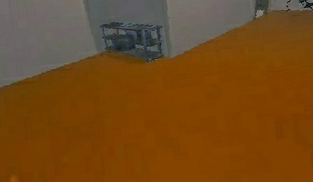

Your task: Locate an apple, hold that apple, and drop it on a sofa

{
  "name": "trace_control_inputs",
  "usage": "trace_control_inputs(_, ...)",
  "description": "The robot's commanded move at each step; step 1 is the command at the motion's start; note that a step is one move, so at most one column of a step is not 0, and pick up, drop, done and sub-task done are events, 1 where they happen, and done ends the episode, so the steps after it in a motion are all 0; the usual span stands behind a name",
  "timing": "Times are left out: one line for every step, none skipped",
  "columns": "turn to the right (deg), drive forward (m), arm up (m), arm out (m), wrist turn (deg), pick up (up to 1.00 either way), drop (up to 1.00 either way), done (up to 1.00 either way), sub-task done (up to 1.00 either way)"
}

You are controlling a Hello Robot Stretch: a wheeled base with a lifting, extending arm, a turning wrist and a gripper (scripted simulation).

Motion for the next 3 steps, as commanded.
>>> trace_control_inputs(30.0,0.00,0.00,0.00,0.0,0.00,0.00,0.00,0.00)
trace_control_inputs(0.0,1.00,0.00,0.00,0.0,0.00,0.00,0.00,0.00)
trace_control_inputs(0.0,1.00,0.00,0.00,0.0,0.00,0.00,0.00,0.00)
